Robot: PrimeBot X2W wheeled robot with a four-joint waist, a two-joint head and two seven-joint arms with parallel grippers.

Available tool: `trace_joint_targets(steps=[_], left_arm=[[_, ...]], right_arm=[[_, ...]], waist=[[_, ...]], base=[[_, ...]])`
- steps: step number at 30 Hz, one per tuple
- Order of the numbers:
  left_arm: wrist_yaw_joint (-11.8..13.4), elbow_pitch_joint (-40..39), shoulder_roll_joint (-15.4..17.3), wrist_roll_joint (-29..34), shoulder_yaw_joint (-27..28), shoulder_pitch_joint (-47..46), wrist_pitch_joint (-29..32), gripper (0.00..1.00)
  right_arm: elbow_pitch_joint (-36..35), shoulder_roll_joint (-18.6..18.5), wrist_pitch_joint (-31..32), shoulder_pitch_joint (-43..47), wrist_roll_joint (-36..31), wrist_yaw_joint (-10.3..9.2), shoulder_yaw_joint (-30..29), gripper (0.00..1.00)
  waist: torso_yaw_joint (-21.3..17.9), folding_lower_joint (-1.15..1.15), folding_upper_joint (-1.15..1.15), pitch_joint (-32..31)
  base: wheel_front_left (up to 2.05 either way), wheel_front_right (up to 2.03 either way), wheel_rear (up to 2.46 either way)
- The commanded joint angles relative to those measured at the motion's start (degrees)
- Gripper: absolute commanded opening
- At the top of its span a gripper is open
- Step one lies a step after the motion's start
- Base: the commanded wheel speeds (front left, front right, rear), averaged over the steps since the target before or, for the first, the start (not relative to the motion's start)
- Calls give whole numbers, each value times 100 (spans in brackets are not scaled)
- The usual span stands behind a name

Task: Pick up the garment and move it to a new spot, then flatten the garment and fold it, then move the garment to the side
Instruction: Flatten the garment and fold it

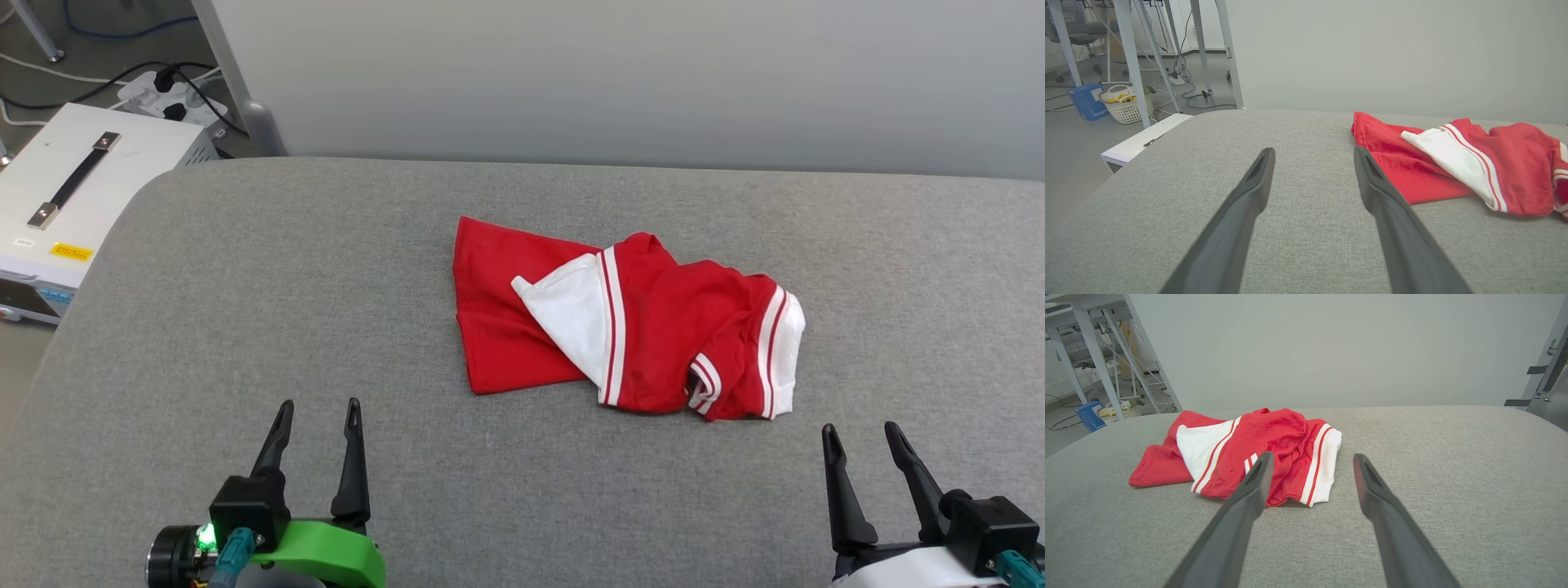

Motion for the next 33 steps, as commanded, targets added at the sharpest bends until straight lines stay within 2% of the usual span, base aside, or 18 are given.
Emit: trace_joint_targets(steps=[1, 5, 11, 15, 21, 25, 30, 33], left_arm=[[-50, 18, -51, 57, 48, 81, -34, 100], [-156, 57, -139, 164, 172, 71, -34, 100], [-256, 71, -243, 276, 269, -2, -34, 100], [-294, 67, -291, 343, 305, -85, -34, 100], [-342, 71, -329, 433, 351, -210, -34, 100], [-363, 48, -348, 451, 395, -265, -34, 100], [-376, 4, -366, 475, 411, -365, -34, 100], [-383, -28, -374, 482, 393, -480, -34, 100]], right_arm=[[15, -9, -35, 54, 41, -6, 4, 100], [-49, -46, -35, -22, -11, -6, -55, 100], [-416, -335, -35, -506, -59, -6, -231, 100], [-612, -822, -35, -1079, -113, -6, -195, 100], [10, -1897, 38, -2002, 109, -6, 628, 100], [369, -2604, 837, -2730, 821, -6, 1450, 100], [446, -3342, 2623, -3388, 2088, -6, 2580, 100], [366, -3778, 3513, -3702, 2607, -6, 3200, 100]], waist=[[3, 0, 0, 3], [12, 0, 0, 12], [31, 0, 0, 67], [43, 0, 0, 153], [65, 0, 0, 289], [69, 0, 0, 401], [89, 0, 0, 618], [138, 0, 0, 797]], base=[[0, 0, 0], [0, 0, 0], [0, 0, 0], [0, 0, 0], [0, 0, 0], [0, 0, 0], [0, 0, 0], [0, 0, 0]])
